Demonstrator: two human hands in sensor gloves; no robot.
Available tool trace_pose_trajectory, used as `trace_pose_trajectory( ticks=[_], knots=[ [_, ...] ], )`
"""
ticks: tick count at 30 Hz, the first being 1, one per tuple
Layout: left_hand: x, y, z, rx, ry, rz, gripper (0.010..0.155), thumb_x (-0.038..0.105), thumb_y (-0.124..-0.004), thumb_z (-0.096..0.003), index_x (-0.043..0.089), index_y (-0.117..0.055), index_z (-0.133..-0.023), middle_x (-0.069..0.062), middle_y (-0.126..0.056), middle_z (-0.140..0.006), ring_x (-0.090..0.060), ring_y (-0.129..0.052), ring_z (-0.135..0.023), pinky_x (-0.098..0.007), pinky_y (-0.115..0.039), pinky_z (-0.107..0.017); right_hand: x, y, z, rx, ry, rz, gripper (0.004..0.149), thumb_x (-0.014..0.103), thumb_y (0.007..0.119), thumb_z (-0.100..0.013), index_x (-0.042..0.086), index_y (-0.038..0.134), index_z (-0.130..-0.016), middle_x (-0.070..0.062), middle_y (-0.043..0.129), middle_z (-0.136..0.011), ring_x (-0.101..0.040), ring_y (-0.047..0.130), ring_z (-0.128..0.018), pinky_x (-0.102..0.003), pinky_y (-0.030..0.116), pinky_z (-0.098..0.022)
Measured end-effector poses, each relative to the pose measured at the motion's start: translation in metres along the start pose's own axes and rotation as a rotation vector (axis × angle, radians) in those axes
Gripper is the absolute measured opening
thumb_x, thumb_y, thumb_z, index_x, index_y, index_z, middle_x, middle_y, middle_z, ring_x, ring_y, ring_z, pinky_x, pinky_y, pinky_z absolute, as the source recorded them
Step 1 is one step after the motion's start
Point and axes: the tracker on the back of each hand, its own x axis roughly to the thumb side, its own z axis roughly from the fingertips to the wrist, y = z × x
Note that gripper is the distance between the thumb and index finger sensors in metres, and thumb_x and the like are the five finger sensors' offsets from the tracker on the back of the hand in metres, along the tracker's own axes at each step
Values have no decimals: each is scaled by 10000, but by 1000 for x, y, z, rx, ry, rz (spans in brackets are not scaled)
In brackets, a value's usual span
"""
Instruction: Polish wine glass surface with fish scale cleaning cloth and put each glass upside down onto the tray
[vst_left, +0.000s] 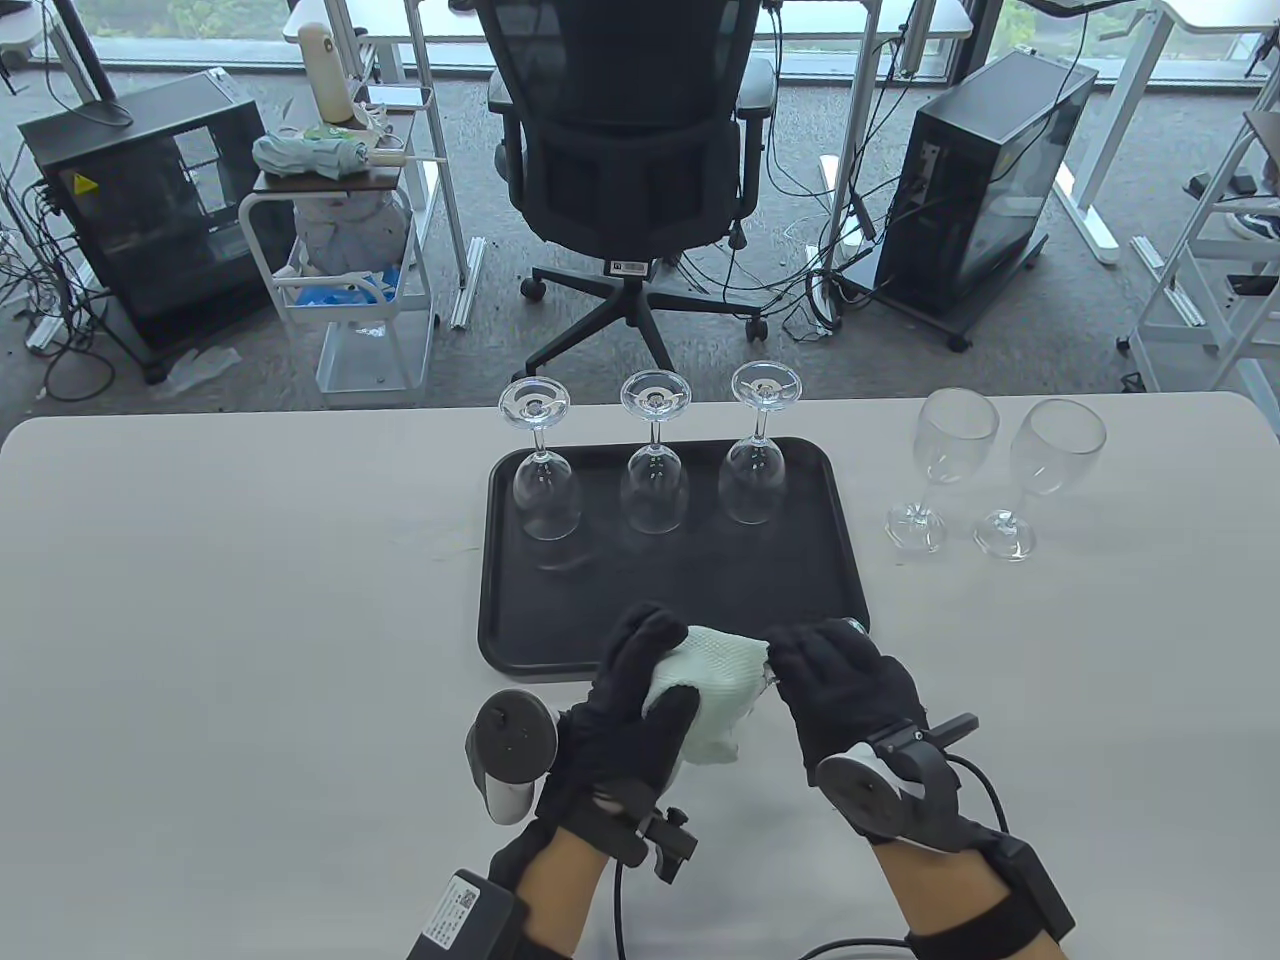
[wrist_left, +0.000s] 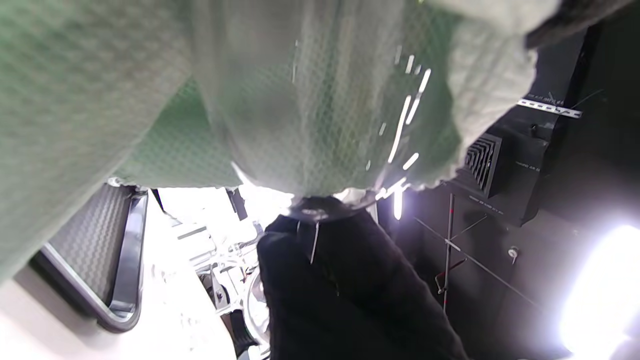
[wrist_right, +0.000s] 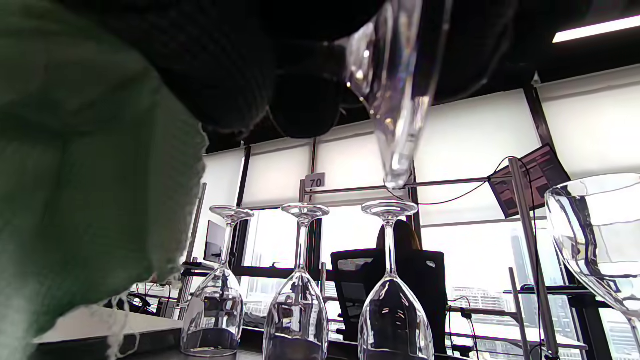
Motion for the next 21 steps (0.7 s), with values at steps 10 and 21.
trace_pose_trajectory(
  ticks=[10, 21],
  knots=[
    [-12, 26, 4, 64, 38, 131, 578, 632, -770, -525, 351, -640, -1013, -45, -535, -1131, -401, -641, -974, -622, -810, -506, -53, 4, 7, -75, 195, -615, 890, 588, 875, -461, 394, 268, -1083, -144, 297, -1161, -453, 517, -1027, -553, 738, -639],
    [-2, 23, 7, 28, -71, 98, 587, 670, -721, -521, 395, -607, -1027, -21, -479, -1161, -366, -609, -1013, -592, -811, -519, -55, 29, 4, 84, 334, -1043, 694, 652, 774, -492, 340, 491, -1044, -174, 719, -918, -287, 942, -416, -320, 872, -198]
  ],
)
